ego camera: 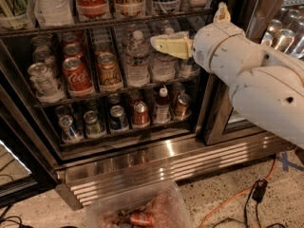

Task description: Pick blue plastic bottle from top shelf of fridge

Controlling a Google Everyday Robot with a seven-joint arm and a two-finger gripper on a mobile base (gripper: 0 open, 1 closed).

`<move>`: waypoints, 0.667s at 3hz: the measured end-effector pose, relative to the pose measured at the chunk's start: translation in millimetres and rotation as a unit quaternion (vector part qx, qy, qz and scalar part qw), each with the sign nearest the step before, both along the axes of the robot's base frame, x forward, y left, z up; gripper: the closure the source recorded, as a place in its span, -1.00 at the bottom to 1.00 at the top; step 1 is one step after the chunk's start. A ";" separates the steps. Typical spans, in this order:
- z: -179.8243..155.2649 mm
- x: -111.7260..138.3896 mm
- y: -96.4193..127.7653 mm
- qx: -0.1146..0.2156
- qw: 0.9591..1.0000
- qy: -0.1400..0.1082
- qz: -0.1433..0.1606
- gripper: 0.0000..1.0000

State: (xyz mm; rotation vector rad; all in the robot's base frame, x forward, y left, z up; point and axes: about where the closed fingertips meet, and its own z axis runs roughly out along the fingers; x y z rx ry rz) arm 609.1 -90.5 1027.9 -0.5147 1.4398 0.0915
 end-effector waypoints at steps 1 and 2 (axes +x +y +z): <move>2.9 6.9 0.1 0.007 1.000 -0.010 -0.001 -1.00; 5.1 17.4 -3.3 0.019 1.000 -0.019 -0.005 -1.00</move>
Offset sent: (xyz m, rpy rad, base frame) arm 0.0386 -0.0002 -0.0005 0.0708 -0.0508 -0.0313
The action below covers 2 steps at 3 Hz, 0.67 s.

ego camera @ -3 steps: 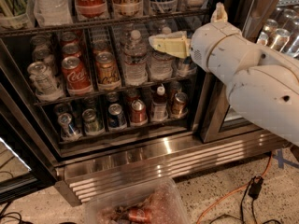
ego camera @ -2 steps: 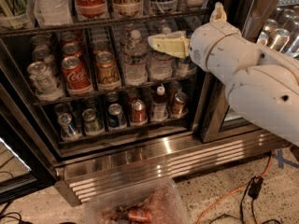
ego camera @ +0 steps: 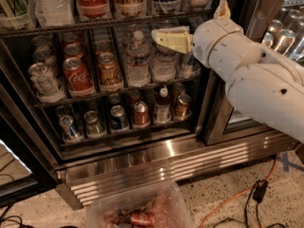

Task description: Pick blue plastic bottle from top shelf of fridge

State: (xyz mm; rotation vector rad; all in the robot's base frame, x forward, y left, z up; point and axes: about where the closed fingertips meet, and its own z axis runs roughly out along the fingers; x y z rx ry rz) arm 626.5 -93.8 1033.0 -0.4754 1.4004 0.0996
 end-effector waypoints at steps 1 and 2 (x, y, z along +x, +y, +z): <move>-4.3 11.8 -2.3 0.011 1.000 -0.004 -0.007 -1.00; -6.1 25.2 1.2 0.015 1.000 -0.012 -0.010 -1.00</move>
Offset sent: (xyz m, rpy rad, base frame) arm 0.0463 0.0087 -0.0136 0.0441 -0.0354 -0.0357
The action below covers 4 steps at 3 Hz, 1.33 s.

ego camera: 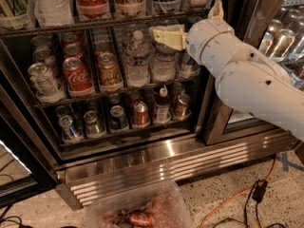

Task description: Pick blue plastic bottle from top shelf of fridge

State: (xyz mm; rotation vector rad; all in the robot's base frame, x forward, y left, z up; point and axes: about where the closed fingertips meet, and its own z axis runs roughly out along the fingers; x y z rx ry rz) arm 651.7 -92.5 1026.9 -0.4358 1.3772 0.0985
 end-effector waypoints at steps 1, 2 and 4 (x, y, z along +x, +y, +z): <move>6.4 16.0 0.1 0.000 1.000 -0.016 -0.004 -1.00; 13.4 28.5 -0.5 -0.003 1.000 -0.028 -0.009 -1.00; 23.9 40.6 -4.7 -0.015 0.999 -0.043 -0.022 -0.58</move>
Offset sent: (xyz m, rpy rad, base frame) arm 0.0485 -0.0027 0.0177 -0.0150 -0.0778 -0.0383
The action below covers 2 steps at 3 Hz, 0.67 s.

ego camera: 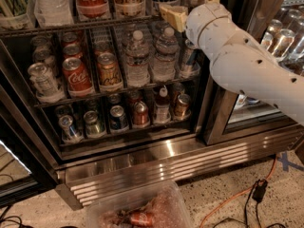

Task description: Pick blue plastic bottle from top shelf of fridge

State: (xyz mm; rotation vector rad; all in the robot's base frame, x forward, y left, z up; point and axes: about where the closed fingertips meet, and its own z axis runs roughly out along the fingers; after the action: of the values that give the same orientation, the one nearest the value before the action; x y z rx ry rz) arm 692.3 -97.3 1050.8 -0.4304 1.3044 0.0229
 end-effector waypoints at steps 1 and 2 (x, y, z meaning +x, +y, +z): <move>1.8 3.2 -5.2 -0.002 1.000 -0.002 -0.011 -0.62; 1.5 7.5 -16.8 0.000 0.999 -0.003 -0.032 -0.62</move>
Offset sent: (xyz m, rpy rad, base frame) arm 0.0158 -0.0330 -0.0044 0.0146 0.0059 -0.1262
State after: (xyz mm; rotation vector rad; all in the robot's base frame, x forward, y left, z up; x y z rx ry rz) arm 699.8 -114.1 1052.3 -0.3878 1.3116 -0.0309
